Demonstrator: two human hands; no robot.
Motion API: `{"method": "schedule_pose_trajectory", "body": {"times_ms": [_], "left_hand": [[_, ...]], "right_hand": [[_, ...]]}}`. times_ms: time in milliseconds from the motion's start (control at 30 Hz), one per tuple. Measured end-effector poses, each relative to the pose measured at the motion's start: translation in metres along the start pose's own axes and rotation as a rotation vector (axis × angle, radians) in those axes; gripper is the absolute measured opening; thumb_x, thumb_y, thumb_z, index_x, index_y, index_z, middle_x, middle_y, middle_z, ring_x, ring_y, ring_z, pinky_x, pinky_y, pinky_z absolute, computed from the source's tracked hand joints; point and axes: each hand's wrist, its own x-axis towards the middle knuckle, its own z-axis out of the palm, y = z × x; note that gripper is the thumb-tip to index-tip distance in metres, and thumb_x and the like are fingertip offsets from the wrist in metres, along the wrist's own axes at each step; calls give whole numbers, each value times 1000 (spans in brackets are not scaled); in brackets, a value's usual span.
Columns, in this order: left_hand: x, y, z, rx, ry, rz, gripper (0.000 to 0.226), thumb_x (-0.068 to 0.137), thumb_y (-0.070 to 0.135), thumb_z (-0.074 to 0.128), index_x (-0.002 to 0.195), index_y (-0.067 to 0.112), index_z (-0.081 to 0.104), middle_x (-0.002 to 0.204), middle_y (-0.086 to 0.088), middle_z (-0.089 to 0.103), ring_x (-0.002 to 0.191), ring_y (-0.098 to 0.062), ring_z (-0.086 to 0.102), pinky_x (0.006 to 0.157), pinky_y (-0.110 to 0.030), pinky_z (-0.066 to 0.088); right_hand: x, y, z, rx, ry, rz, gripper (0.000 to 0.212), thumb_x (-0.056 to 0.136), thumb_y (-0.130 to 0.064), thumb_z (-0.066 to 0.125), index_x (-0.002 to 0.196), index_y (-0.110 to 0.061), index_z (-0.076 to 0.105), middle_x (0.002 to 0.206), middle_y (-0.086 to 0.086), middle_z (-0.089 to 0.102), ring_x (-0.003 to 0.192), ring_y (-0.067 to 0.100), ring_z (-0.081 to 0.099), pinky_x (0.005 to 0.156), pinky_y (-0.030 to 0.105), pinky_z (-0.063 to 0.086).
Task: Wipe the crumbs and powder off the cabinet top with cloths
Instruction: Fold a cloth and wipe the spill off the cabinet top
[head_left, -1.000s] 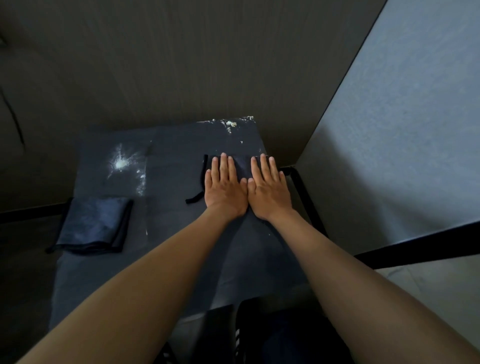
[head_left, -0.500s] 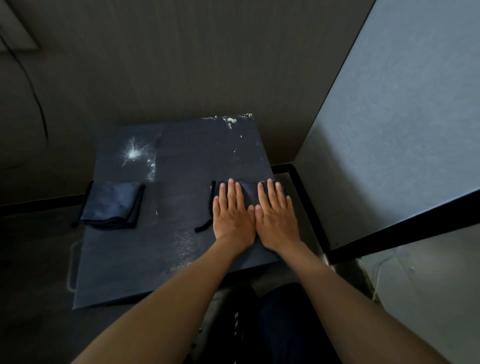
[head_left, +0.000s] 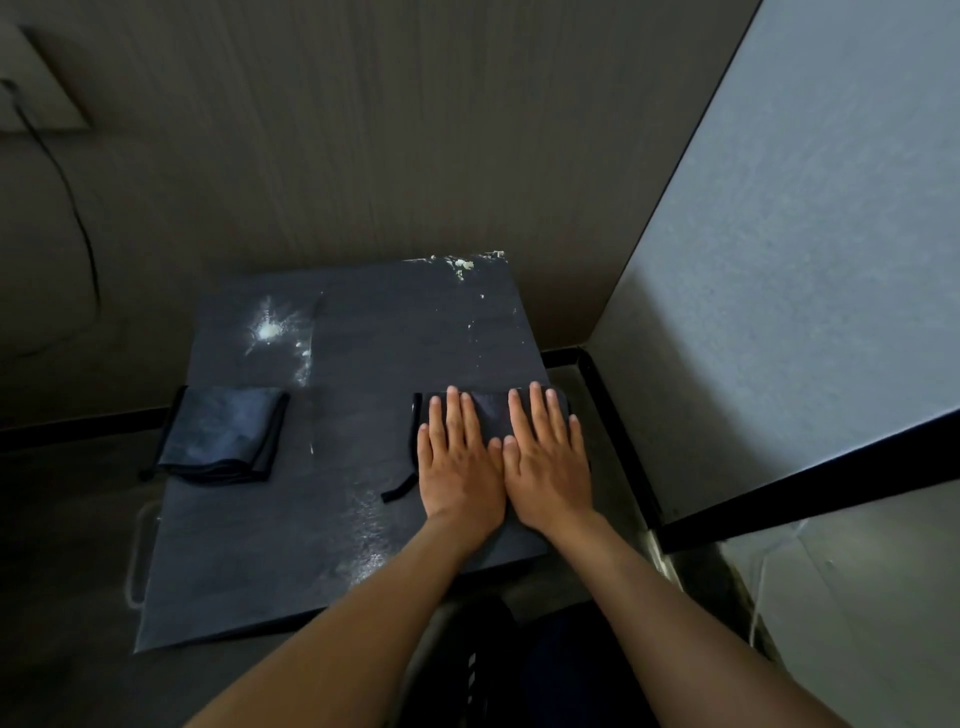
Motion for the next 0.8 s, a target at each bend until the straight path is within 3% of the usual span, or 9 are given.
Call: {"method": "schedule_pose_trajectory", "body": {"times_ms": [367, 567, 800], "left_hand": [[106, -5, -15, 32, -1, -27, 66, 104, 45, 9, 153, 9, -18, 162, -7, -25, 149, -24, -22, 123, -40, -5], [163, -5, -26, 25, 2, -46, 67, 104, 46, 10, 154, 9, -15, 163, -6, -21, 150, -24, -21, 123, -40, -5], [223, -9, -39, 25, -13, -47, 66, 104, 44, 11, 154, 8, -14, 163, -6, -21, 149, -25, -21, 123, -41, -6]], "right_hand": [[106, -10, -1, 39, 15, -13, 77, 86, -47, -8, 157, -22, 7, 164, 6, -1, 151, 23, -5, 121, 47, 5], [168, -11, 1, 45, 10, -23, 58, 103, -37, 20, 157, -22, 7, 164, 7, 0, 151, 23, -5, 121, 48, 5], [232, -18, -3, 54, -23, -27, 58, 103, -38, 19, 157, -22, 4, 164, 6, -4, 150, 22, -8, 121, 47, 2]]}}
